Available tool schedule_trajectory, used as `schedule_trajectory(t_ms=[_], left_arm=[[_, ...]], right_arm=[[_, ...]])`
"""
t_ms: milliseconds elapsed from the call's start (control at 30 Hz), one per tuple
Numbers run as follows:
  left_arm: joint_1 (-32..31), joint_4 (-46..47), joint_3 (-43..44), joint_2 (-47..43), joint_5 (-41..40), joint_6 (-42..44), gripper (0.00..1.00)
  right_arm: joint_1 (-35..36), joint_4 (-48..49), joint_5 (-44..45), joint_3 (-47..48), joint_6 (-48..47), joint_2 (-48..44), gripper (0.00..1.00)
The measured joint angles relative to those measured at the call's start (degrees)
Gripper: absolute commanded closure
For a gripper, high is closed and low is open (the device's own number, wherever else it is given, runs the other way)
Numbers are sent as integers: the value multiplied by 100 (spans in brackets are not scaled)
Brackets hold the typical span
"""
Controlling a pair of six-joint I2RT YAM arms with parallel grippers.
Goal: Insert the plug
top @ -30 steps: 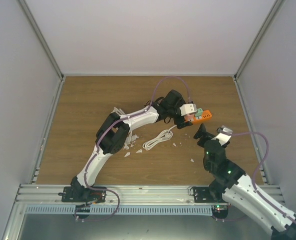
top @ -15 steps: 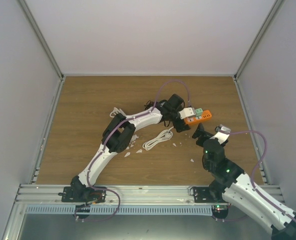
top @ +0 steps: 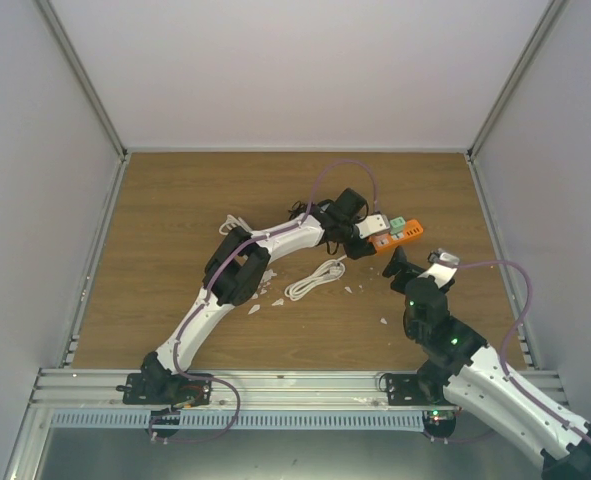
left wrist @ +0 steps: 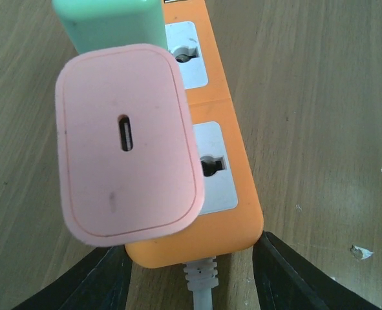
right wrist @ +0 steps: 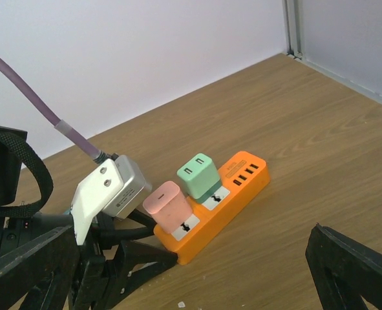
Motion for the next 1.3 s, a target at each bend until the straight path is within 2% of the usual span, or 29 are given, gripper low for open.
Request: schedule_trajectory(t_ms=[200, 500, 700, 833, 967, 1033, 1300], left_arm=[[0, 98, -81, -4, -2, -46, 54], [48, 522, -994, -369, -37, -127, 54], [79, 684, -1541, -693, -83, -125, 60], [98, 767, -1853, -881, -197, -127, 76], [125, 988, -2271, -1110, -282, -177, 83], [140, 1060, -2503, -1252, -289, -208, 91], [278, 1307, -3246, -1687, -291, -278, 94]], right_arm=[[0, 15, -63, 0, -39, 28, 0], [0, 17, -83, 0, -44, 35, 0], [0, 17, -94, 0, -44, 39, 0], [0, 20, -98, 0, -44, 59, 0], [0, 20, -109, 0, -48, 114, 0], [0, 22, -109, 0, -61, 114, 1], [0, 24, -116, 0, -68, 153, 0]])
